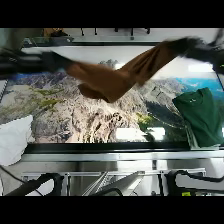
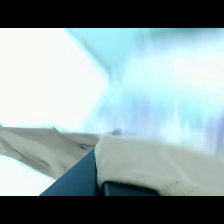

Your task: Fold the shirts.

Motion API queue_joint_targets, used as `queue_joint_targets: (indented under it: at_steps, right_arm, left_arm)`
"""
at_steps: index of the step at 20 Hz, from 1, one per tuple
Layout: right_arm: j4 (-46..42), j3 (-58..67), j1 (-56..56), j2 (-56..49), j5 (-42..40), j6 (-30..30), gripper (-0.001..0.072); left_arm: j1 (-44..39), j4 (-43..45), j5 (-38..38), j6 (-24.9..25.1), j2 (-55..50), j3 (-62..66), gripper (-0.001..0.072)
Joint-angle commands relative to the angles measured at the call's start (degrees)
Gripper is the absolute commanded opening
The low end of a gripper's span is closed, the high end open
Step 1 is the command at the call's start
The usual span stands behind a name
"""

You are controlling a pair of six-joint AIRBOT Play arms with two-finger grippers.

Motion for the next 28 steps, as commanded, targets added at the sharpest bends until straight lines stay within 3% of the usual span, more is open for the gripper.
queue_joint_targets:
  at_steps: [1, 7, 10, 13, 16, 20, 23, 26, 28]
  right_arm:
    - [5.4, 6.4, -9.9, 10.5, -1.9, 0.3, 0.0022]
    - [4.3, 6.7, -19.1, 22.2, -9.3, -2.7, 0.0022]
    - [0.8, 6.3, -19.1, 21.5, -6.0, -2.9, 0.0023]
    - [1.0, 3.7, -18.0, 16.0, 3.4, -2.9, 0.0022]
    - [0.1, -6.4, -7.8, 9.8, 5.9, -5.8, 0.0023]
    - [-13.6, -20.3, 4.8, 0.4, -5.3, -6.3, 0.0023]
    - [-15.1, -24.1, 7.8, -10.0, -17.2, -8.6, 0.0023]
    - [-8.1, -23.7, 7.8, -20.8, -25.0, -12.8, 0.0034]
    - [-1.6, -23.3, 7.7, -25.3, -25.3, -18.3, 0.0333]
  left_arm:
    - [10.4, 0.1, 0.7, -3.5, 9.4, 14.3, 0.0018]
    - [28.9, 0.6, 1.2, -3.0, 18.4, 18.8, 0.0018]
    - [32.7, 0.0, 0.0, -3.0, 17.0, 18.8, 0.0018]
    - [22.6, 0.8, -2.6, -1.6, 10.5, 18.8, 0.0018]
    - [5.7, 13.7, -3.5, -1.6, 1.9, 16.0, 0.0018]
    - [-8.5, 33.3, 4.7, -1.8, -9.2, 3.1, 0.0018]
    - [-9.1, 33.0, 15.5, -1.7, -20.1, -2.0, 0.0018]
    - [-7.1, 28.3, 18.3, -1.7, -32.1, 2.9, 0.0018]
    - [-5.9, 22.5, 16.9, -1.7, -38.4, 8.2, 0.0023]
